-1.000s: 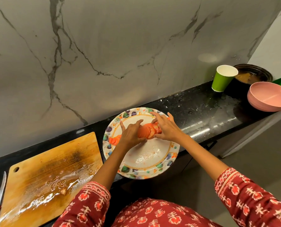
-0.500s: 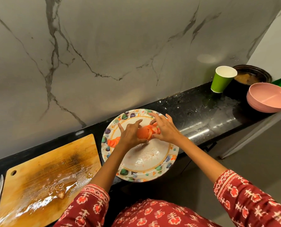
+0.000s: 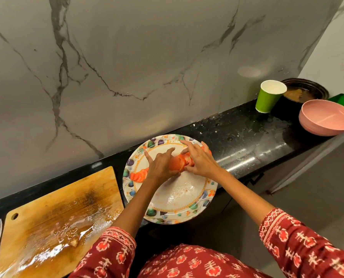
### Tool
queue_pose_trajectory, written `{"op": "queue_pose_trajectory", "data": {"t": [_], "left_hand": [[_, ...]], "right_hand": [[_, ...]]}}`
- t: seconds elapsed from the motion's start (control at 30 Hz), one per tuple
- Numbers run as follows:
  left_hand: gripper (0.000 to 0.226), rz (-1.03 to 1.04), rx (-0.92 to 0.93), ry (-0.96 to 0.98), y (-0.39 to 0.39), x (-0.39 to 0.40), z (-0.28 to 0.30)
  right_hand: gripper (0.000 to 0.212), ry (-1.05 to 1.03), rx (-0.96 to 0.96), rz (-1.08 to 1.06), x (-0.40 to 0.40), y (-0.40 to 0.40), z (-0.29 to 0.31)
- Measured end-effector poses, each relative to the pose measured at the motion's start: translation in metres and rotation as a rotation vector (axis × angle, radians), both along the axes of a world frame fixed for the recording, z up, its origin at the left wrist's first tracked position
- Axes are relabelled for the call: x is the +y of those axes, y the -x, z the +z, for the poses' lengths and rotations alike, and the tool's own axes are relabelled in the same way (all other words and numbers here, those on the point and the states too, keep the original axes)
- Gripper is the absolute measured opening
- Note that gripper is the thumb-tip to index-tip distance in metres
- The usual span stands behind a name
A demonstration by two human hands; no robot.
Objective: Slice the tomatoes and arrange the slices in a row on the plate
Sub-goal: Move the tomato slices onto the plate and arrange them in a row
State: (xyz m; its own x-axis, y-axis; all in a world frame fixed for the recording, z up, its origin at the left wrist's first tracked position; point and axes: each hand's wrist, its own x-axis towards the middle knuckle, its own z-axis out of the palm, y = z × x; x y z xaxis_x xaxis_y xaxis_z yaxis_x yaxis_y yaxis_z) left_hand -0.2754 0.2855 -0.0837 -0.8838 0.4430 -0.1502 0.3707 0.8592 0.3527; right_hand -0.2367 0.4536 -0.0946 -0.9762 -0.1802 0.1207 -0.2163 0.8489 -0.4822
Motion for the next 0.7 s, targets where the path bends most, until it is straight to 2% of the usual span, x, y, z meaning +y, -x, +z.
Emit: {"op": "queue_pose_trajectory", "data": {"t": [0.17, 0.37, 0.57, 0.7], "left_hand": [[0.082, 0.004, 0.063, 0.004, -0.002, -0.003, -0.002], [0.083, -0.001, 0.061, -0.003, -0.004, -0.004, -0.004], [0.081, 0.002, 0.072, -0.029, -0.005, -0.003, -0.004], [0.08, 0.006, 0.078, -0.025, -0.005, -0.001, -0.004]], "right_hand": [[0.077, -0.041, 0.032, 0.051, -0.006, -0.003, 0.006], [0.075, -0.093, 0.193, 0.021, 0.003, -0.006, -0.004], [0.081, -0.07, 0.158, 0.038, 0.002, -0.005, -0.001], [0.078, -0.13, 0.187, 0.033, -0.001, -0.005, 0.0]]}}
